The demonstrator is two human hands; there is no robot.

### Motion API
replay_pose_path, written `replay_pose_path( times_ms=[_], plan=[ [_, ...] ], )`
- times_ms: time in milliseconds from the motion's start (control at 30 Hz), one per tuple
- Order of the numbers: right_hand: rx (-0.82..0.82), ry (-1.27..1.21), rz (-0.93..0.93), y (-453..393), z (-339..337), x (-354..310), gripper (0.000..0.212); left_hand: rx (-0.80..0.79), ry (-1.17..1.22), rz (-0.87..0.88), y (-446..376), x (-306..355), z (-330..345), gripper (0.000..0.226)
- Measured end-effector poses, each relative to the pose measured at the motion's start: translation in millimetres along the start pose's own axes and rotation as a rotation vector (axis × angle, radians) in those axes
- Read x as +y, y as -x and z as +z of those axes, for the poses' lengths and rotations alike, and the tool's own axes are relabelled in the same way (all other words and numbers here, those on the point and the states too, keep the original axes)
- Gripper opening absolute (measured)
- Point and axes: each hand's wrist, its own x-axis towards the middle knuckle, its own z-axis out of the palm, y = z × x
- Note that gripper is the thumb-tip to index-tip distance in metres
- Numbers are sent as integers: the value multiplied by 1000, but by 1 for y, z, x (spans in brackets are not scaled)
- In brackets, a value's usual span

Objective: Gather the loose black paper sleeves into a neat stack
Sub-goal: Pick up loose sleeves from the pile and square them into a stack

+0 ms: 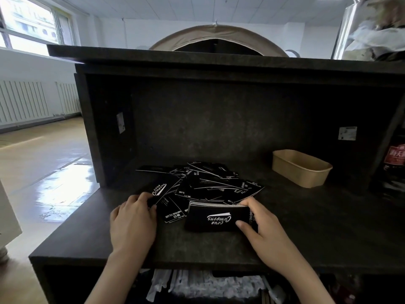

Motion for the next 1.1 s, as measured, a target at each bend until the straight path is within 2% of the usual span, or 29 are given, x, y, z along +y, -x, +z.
replay_pose_path(
  times_ms=[233,300,500,700,867,1100],
  plan=[
    [1,-1,8,0,0,3,17,2,6,-20,5,3,-5,40],
    [0,-2,8,0,0,3,18,17,23,-17,6,3,-6,36],
    [9,-16,-10,0,-1,1,17,204,264,-72,10,2,-6,15],
    [3,-33,-8,2,-3,-2,14,375,374,-150,13,1,-8,16],
    [0,-32,2,2,-2,-1,15,380,418,-227,11,0,-9,18],
    [9,-2,12,2,-2,-1,17,412,374,-178,12,0,-10,13]
  ],
)
